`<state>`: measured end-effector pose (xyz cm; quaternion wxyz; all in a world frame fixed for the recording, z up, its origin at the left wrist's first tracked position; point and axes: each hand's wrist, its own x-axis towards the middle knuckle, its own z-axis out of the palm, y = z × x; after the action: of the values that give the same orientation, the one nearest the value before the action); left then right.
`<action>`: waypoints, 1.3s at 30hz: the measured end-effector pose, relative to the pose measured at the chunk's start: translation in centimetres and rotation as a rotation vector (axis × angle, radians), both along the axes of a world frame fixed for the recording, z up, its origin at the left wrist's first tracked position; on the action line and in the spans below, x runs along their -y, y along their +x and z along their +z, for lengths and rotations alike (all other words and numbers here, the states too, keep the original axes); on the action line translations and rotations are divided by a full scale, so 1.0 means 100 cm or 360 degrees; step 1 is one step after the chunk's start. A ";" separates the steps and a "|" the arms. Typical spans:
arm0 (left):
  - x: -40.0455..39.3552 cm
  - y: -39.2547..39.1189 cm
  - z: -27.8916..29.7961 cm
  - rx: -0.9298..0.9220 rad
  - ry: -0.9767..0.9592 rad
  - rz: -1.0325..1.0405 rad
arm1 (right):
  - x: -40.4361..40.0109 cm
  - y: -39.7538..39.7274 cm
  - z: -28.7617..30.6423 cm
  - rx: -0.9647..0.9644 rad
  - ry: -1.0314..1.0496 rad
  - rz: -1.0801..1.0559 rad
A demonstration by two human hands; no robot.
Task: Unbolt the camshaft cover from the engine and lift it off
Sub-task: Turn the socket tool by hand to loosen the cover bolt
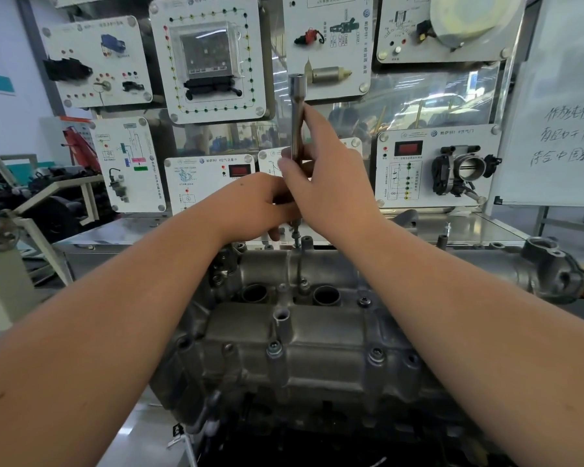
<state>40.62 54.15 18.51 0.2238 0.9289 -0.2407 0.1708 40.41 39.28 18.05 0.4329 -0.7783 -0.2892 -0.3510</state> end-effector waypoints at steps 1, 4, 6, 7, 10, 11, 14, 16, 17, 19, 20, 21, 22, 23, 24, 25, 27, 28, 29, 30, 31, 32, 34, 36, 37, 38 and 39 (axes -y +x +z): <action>0.000 0.000 0.000 0.0005 0.0002 0.0001 | 0.000 0.000 0.000 0.0009 0.0009 -0.0010; 0.002 0.002 0.000 0.0007 -0.0024 -0.0004 | -0.001 0.001 0.000 0.0050 -0.0005 -0.0054; 0.002 0.001 0.000 -0.0028 -0.0059 -0.0010 | -0.001 0.002 0.001 0.0016 -0.0029 -0.0033; 0.002 0.000 0.001 -0.0040 -0.0065 -0.0021 | 0.000 0.002 0.001 -0.0008 -0.0032 -0.0002; 0.001 -0.002 0.001 -0.0044 -0.0042 -0.0038 | 0.001 0.002 0.001 -0.0058 -0.0013 0.0046; 0.002 -0.002 0.001 -0.0035 -0.0029 -0.0031 | 0.001 0.002 0.001 -0.0057 -0.0010 0.0039; 0.002 -0.002 0.001 -0.0002 -0.0015 -0.0007 | 0.000 0.001 -0.001 -0.0012 -0.0004 0.0001; 0.003 0.000 0.001 0.0005 -0.0036 -0.0010 | 0.000 0.002 0.000 -0.0006 -0.0006 -0.0027; 0.003 0.000 0.001 0.0007 -0.0052 -0.0007 | -0.001 0.002 0.001 -0.0019 -0.0030 -0.0034; 0.003 0.000 0.000 -0.0012 -0.0073 -0.0005 | -0.001 0.003 0.001 -0.0071 -0.0049 -0.0008; 0.003 0.000 0.000 -0.0026 -0.0064 -0.0012 | -0.001 0.002 0.001 -0.0101 -0.0034 0.0012; 0.003 -0.001 0.000 -0.0032 -0.0042 -0.0018 | -0.001 0.002 0.001 -0.0123 -0.0015 0.0021; 0.003 -0.001 0.000 -0.0032 -0.0019 -0.0019 | -0.001 0.001 0.001 -0.0129 -0.0001 0.0021; 0.003 -0.001 0.000 -0.0027 -0.0006 -0.0015 | 0.000 0.001 0.001 -0.0118 0.0002 0.0015; 0.003 -0.001 0.000 -0.0021 -0.0002 -0.0007 | 0.000 0.000 0.000 -0.0096 -0.0003 0.0006; 0.002 0.000 0.000 -0.0012 -0.0003 0.0003 | 0.000 -0.001 0.000 -0.0071 -0.0014 -0.0005; 0.002 0.001 0.000 0.0014 0.0000 0.0016 | -0.001 -0.002 0.001 0.0003 -0.0061 -0.0043; 0.002 0.002 0.000 0.0028 -0.0001 0.0018 | -0.001 -0.002 0.001 0.0034 -0.0093 -0.0065; 0.002 0.002 -0.001 0.0030 -0.0010 0.0016 | -0.002 -0.002 0.002 0.0030 -0.0110 -0.0077; 0.002 0.002 -0.001 0.0019 -0.0028 0.0007 | -0.002 -0.002 0.002 -0.0001 -0.0109 -0.0068; 0.003 0.001 -0.001 0.0000 -0.0048 -0.0007 | -0.002 -0.002 0.003 -0.0045 -0.0094 -0.0045; 0.003 0.001 -0.001 -0.0019 -0.0059 -0.0017 | -0.002 -0.002 0.003 -0.0084 -0.0075 -0.0017; 0.002 -0.001 0.000 -0.0028 -0.0041 -0.0019 | -0.001 -0.002 0.002 -0.0118 -0.0053 0.0018; 0.002 -0.001 0.000 -0.0008 -0.0005 0.0006 | -0.001 -0.003 0.001 -0.0094 -0.0054 0.0010; 0.002 -0.001 0.000 0.0013 0.0010 0.0027 | -0.001 -0.003 0.000 -0.0066 -0.0058 -0.0009; 0.002 -0.001 0.000 0.0036 0.0021 0.0043 | -0.002 -0.003 0.000 -0.0031 -0.0064 -0.0036; 0.002 0.000 0.000 0.0056 0.0033 0.0051 | -0.002 -0.003 0.000 0.0000 -0.0070 -0.0063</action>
<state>40.63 53.95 18.51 0.2071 0.9317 -0.2315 0.1883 40.14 39.46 18.06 0.4086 -0.7932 -0.2815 -0.3529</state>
